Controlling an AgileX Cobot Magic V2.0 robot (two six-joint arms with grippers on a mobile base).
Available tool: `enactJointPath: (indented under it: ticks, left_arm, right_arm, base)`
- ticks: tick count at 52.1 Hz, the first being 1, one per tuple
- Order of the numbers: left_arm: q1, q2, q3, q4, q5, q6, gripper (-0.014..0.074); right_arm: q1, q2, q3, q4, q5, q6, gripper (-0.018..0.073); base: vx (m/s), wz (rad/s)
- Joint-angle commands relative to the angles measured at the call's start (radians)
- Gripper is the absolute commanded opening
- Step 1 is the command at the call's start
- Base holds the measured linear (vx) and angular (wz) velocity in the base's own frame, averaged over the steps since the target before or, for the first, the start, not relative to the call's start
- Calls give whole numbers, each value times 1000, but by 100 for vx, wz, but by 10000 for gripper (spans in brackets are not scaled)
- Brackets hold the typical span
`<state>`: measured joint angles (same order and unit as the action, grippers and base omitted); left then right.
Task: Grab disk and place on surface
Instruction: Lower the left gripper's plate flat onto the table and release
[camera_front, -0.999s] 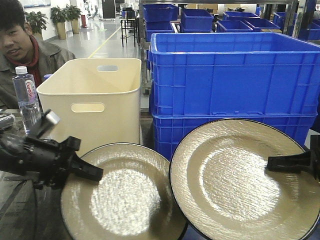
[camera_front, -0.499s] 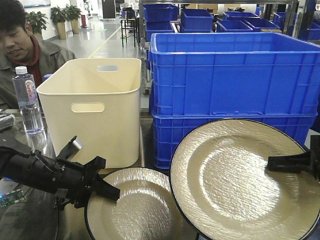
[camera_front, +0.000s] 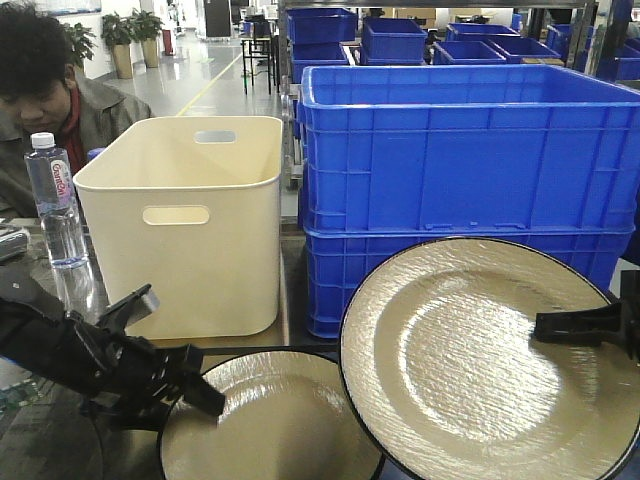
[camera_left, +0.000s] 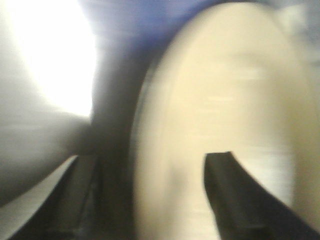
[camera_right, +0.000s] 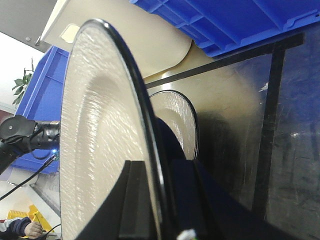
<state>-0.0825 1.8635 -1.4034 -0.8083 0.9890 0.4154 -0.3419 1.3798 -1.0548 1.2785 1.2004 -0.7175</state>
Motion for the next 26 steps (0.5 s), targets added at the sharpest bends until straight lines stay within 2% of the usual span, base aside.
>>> enactJointPath:
  ticks: [1, 5, 13, 20, 26]
  left_arm:
    - [-2, -68, -27, 113, -65, -8, 601]
    - [0, -96, -28, 174, -90, -8, 592]
    - [1, -186, -50, 243, -115, -8, 562]
    - [1, -296, -94, 248, -95, -8, 514]
    - [1, -411, -147, 248, -58, -5, 412]
  right_arm:
    - [-2, -35, -30, 147, 79, -8, -8]
    - [-2, -35, -30, 147, 77, -9, -8]
    - [-2, -35, -30, 147, 76, -9, -8]
    - [-2, -35, -30, 155, 70, -9, -8]
    - [-2, -35, -30, 182, 70, -9, -8]
  base:
    - [0, 0]
    - [0, 0]
    - [0, 0]
    - [0, 0]
    - [0, 0]
